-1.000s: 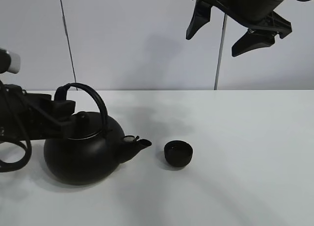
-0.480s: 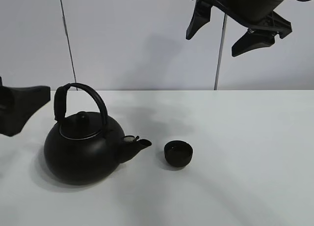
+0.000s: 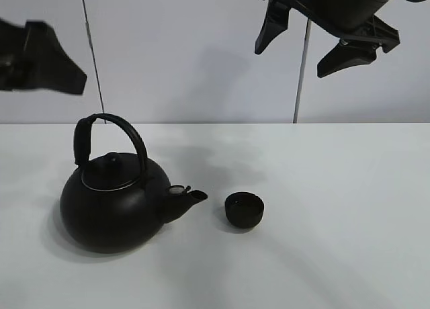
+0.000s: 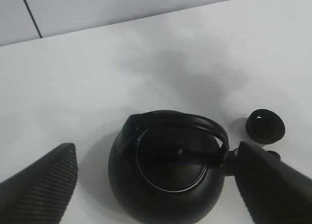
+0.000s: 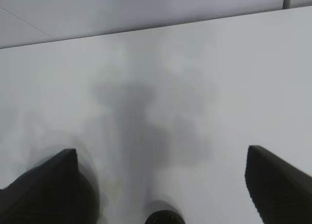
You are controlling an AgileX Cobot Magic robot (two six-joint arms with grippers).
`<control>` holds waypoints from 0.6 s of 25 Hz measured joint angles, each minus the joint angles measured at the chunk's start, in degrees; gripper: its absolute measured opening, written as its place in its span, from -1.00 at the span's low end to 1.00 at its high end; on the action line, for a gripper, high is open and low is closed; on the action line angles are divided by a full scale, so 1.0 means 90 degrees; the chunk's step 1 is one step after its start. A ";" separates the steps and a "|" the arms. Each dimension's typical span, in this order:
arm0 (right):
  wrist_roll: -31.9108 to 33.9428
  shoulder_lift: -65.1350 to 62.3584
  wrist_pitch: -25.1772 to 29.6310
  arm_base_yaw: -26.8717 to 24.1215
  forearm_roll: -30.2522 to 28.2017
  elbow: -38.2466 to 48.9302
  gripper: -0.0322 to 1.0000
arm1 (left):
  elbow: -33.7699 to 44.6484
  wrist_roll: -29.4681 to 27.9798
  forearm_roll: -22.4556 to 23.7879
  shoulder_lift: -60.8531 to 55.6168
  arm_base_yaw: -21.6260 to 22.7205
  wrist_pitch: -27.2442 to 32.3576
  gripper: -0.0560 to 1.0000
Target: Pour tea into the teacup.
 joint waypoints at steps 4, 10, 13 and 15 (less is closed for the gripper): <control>0.0000 0.0000 0.0000 0.0000 0.0000 0.0000 0.30 | -0.1833 0.0162 -0.0330 0.0006 0.0000 0.2397 0.31; 0.0026 0.0000 0.0006 0.0000 0.0114 0.0000 0.30 | -0.3885 0.0807 -0.1552 0.0883 0.0000 0.4451 0.31; 0.0039 0.0000 0.0096 0.0000 0.0177 0.0000 0.30 | -0.4448 0.0827 -0.1865 0.1632 0.0000 0.5011 0.31; 0.0039 0.0000 0.0251 0.0000 0.0277 0.0000 0.30 | -0.4696 0.0833 -0.2026 0.1989 0.0000 0.5138 0.31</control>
